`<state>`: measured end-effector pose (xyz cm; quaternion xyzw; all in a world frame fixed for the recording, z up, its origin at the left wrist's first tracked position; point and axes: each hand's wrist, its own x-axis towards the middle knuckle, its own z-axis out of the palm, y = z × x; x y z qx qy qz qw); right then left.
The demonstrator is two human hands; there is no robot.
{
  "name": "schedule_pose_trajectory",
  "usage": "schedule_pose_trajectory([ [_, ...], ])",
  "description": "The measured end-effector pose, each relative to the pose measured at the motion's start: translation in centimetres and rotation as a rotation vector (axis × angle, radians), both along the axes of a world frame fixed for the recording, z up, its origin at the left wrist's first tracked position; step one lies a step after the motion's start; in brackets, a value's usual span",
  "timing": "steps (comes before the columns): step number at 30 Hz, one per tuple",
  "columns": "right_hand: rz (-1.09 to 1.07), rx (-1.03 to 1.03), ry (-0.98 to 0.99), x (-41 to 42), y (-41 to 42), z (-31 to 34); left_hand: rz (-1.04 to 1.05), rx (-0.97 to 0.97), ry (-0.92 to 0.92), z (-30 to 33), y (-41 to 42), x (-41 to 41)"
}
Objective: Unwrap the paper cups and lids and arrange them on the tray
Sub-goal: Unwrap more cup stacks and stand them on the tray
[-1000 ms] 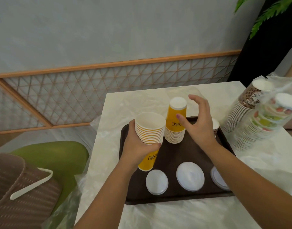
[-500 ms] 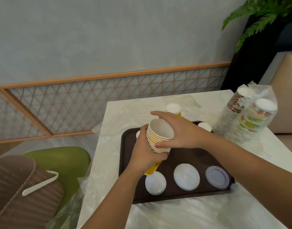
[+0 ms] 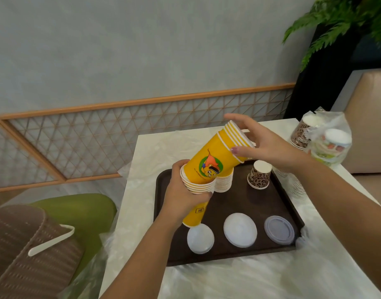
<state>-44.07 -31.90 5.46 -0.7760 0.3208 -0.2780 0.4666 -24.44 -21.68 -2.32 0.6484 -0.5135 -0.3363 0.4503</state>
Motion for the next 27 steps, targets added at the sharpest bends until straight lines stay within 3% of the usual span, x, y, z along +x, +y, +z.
schedule_pose_trajectory([
  [8,0.018,0.217,-0.134,-1.0,0.3,-4.2,0.032,-0.022,0.092,0.9,-0.1,0.4],
  [18,-0.037,0.176,0.110,0.8,0.4,-6.4,0.069,-0.024,0.101,0.7,-0.9,0.9],
  [24,-0.427,0.022,-0.241,3.5,-1.9,-5.8,0.099,0.000,0.113,0.4,-1.5,1.1],
  [27,-0.485,0.017,-0.252,4.6,-4.1,-6.9,0.106,0.019,0.119,-0.1,-1.7,1.2],
])
